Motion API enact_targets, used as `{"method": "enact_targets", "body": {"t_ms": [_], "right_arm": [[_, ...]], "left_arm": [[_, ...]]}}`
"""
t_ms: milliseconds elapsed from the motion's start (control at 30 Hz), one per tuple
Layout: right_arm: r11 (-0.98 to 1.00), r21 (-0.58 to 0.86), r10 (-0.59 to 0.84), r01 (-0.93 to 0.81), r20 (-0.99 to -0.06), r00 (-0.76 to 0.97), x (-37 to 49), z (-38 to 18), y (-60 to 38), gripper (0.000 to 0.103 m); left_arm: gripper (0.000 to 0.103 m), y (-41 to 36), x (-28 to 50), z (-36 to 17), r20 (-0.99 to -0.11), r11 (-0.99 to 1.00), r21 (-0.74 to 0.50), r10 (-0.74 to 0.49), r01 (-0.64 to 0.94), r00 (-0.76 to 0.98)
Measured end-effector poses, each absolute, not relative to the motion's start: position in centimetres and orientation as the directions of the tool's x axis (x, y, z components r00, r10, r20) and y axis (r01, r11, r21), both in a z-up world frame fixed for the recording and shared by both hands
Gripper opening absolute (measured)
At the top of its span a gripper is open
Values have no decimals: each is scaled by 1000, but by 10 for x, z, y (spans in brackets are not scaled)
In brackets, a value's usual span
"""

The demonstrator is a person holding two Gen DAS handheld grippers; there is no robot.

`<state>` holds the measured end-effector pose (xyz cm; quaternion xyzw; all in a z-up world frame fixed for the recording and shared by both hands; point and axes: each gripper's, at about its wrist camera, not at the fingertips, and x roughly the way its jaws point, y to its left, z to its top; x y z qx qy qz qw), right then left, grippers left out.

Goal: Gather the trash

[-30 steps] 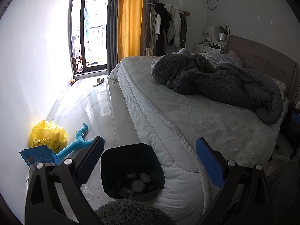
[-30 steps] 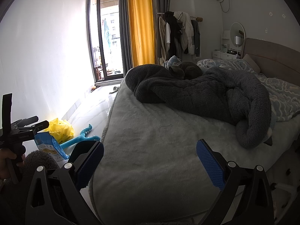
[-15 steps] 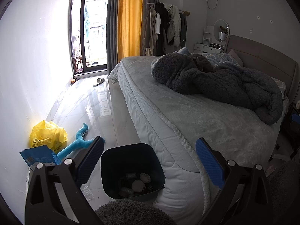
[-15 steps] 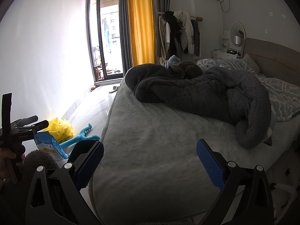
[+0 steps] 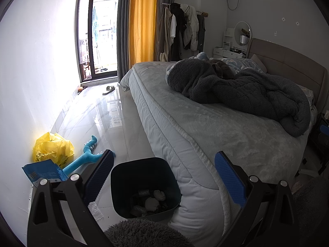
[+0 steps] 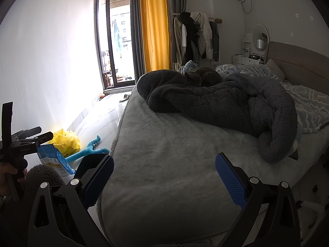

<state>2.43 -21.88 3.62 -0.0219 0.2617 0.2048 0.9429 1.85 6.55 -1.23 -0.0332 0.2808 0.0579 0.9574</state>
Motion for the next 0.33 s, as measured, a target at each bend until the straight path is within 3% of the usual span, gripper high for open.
{"method": "enact_targets", "body": {"t_ms": [333], "right_arm": [[915,66,375,-398,-503,779,25,37,-219,100]], "left_arm": [[100,62,17,-17,-540,993,-4,99,-119,836]]}}
